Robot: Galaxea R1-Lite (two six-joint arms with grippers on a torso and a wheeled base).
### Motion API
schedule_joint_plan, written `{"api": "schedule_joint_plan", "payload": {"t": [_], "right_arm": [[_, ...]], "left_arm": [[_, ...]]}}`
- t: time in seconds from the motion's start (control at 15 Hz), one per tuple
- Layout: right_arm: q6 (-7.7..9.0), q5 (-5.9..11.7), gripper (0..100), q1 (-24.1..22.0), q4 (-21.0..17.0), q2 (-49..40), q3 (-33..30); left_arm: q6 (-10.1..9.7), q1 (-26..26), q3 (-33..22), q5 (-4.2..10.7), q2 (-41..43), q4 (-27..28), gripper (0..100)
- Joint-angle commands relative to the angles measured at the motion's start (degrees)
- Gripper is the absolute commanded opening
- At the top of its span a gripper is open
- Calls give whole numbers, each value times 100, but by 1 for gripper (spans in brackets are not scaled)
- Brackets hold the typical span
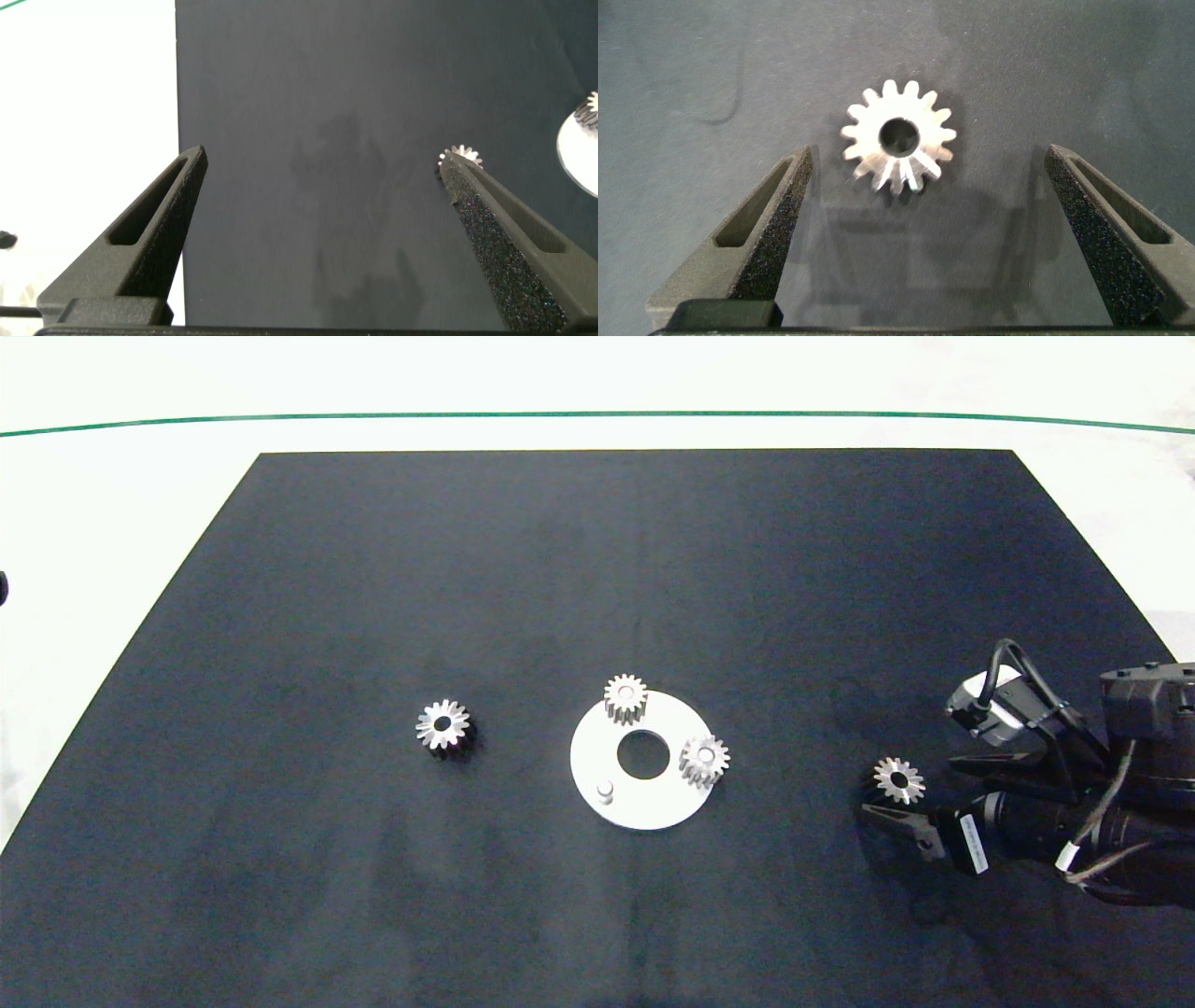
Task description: Remove an incorrectly installed larger gear and replace it with the correct smaller gear
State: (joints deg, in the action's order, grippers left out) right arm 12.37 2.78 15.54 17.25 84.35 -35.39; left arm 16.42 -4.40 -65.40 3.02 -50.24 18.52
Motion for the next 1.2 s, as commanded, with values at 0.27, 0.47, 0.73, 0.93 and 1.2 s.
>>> {"api": "schedule_joint_plan", "payload": {"t": [0.27,0.47,0.73,0.93,1.2], "right_arm": [[2,153,97,72,209,231,-21],[-16,162,91,151,209,223,-38],[-24,170,82,168,209,205,-29],[-33,162,76,160,209,214,-29],[-112,162,68,151,217,223,-38]], "left_arm": [[1,1,1,5,5,12,100],[1,1,1,5,14,12,100],[1,115,1,-3,32,12,100],[1,115,1,-3,40,12,100],[1,115,1,-12,84,73,100]]}}
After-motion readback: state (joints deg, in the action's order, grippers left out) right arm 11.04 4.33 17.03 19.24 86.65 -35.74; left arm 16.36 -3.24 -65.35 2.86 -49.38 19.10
